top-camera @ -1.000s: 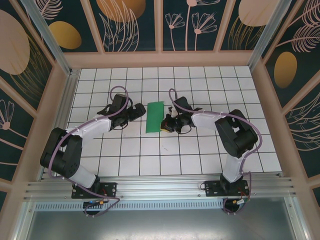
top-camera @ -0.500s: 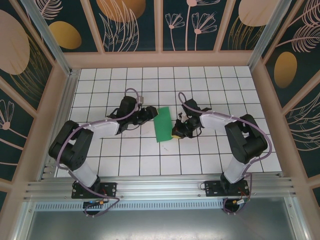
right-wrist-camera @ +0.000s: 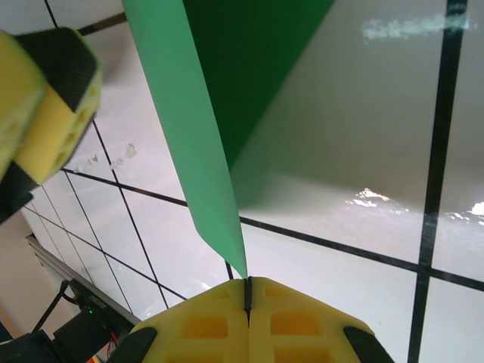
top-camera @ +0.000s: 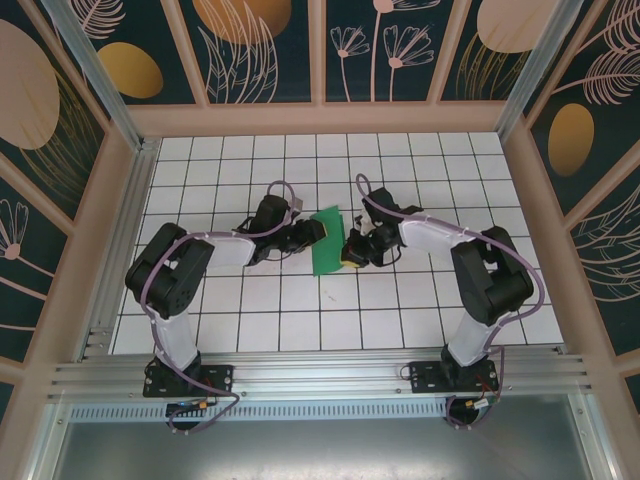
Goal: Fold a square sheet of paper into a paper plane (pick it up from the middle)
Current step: Third fold the triangle at the center of the table.
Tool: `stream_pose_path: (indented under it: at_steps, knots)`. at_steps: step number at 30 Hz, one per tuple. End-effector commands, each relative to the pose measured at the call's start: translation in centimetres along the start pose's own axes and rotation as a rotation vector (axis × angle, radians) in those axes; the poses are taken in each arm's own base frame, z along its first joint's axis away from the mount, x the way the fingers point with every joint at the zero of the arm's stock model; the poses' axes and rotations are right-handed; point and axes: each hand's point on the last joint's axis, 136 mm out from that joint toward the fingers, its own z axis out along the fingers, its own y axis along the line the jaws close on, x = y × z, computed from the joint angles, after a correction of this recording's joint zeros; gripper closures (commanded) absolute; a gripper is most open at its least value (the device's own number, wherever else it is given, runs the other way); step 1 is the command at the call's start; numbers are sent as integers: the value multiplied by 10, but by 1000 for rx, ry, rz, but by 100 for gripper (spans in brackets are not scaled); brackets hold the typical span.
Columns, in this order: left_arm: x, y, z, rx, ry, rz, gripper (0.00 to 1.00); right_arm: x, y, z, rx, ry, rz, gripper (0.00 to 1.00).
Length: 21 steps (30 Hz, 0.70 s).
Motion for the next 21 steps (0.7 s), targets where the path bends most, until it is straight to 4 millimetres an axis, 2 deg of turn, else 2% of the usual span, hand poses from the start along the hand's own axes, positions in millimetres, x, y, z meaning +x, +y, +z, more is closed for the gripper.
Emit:
stream_pose_path:
  at_steps: [1, 14, 21]
  knots:
    - [0, 7, 6, -39, 10, 13, 62, 0, 5, 2, 9, 26, -4, 100]
    - [11, 40, 17, -147, 60, -12, 67, -22, 20, 7, 3, -13, 56, 97]
    - [11, 39, 16, -152, 61, -13, 69, -38, 34, 11, -43, -59, 74, 97]
